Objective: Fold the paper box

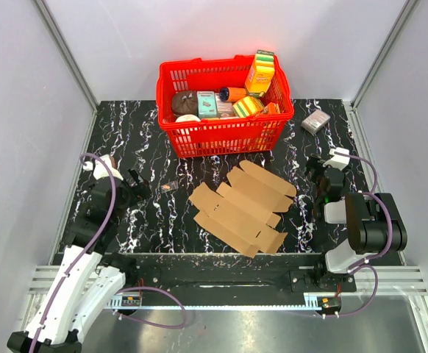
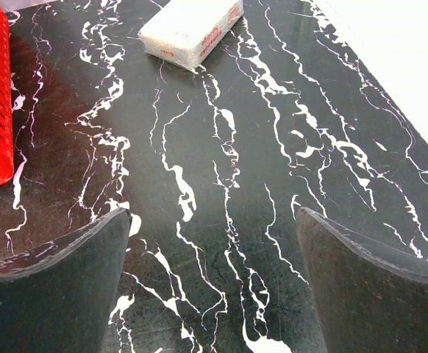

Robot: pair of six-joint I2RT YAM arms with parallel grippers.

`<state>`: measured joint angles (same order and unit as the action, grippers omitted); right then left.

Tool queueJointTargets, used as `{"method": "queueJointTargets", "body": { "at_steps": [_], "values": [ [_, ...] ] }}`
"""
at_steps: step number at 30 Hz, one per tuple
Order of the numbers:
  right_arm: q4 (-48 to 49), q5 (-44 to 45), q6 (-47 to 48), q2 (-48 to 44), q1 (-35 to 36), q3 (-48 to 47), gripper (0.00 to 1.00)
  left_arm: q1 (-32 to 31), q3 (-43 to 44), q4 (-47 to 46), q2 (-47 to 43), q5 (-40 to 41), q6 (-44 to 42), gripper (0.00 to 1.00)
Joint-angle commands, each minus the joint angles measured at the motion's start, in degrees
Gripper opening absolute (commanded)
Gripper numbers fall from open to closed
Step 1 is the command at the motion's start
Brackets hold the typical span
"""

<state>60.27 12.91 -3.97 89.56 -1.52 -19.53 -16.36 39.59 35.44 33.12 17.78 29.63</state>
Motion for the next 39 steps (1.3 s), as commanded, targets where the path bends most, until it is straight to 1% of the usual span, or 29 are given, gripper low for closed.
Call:
{"method": "queueJointTargets", "body": {
  "at_steps": [1, 4, 8, 13, 20, 23, 26, 30, 33, 35, 36, 37, 38, 39],
  "values": [
    [1.96, 1.51, -0.08, -0.35, -0.06, -1.13, 1.0, -0.08, -0.48, -2.83, -0.07, -1.08, -0.62, 0.99],
    [1.96, 1.33, -0.08, -0.26, -0.06, -1.13, 1.0, -0.08, -1.36, -3.36, -1.21, -0.47, -1.24, 0.99],
    [1.96, 1.51, -0.08, -0.44, -0.06, -1.13, 1.0, -0.08, -2.06, -4.33, -2.01, -2.93, -2.47, 0.99],
    [1.87, 1.51, -0.16, -0.35, -0.06, -1.13, 1.0, -0.08, -2.59, -4.33, -2.01, -2.31, -2.64, 0.99],
    [1.69, 1.51, -0.08, -0.26, -0.06, -1.21, 1.0, -0.08, -4.35, -4.24, -3.33, -0.03, -0.19, 0.99],
    [1.69, 1.51, -0.08, -0.35, -0.06, -1.3, 1.0, -0.08, -5.4, -5.38, -3.59, -0.64, 0.34, 0.99],
    [1.69, 1.51, -0.08, -0.26, -0.06, -1.3, 1.0, -0.08, -5.14, -5.47, -1.75, -2.13, 0.43, 0.99],
    [1.69, 1.51, -0.08, -0.26, -0.06, -1.3, 1.0, -0.08, -3.83, -5.73, 0.18, -8.97, -0.36, 0.99],
    [0.9, 1.59, 0.1, -0.7, -0.06, -1.22, 1.0, -0.08, -4.08, -6.52, -0.25, -11.53, -0.97, 0.99],
    [4.06, 4.05, -0.95, -2.45, 0.02, 1.32, 1.0, -0.08, -4.35, -7.05, -1.3, -11.63, -0.97, 0.99],
    [3.63, 5.1, -1.13, -6.98, 0.02, 1.86, 1.0, -0.08, -4.44, -7.23, -1.66, -11.72, -0.8, 0.99],
    [-2.46, 7.81, -2.44, -10.07, 0.02, 1.6, 1.0, -0.08, -4.44, -7.58, -2.27, -11.98, -0.71, 0.99],
    [-8.18, 8.18, -3.58, -13.5, 0.02, -0.75, 1.0, -0.08, -4.44, -7.75, -2.36, -12.41, 0.07, 0.99],
    [-15.55, 8.8, -6.03, -20.41, 0.02, -2.95, 1.0, -0.08, -4.09, -7.84, -2.28, -14.07, 0.34, 0.99]
  ]
}}
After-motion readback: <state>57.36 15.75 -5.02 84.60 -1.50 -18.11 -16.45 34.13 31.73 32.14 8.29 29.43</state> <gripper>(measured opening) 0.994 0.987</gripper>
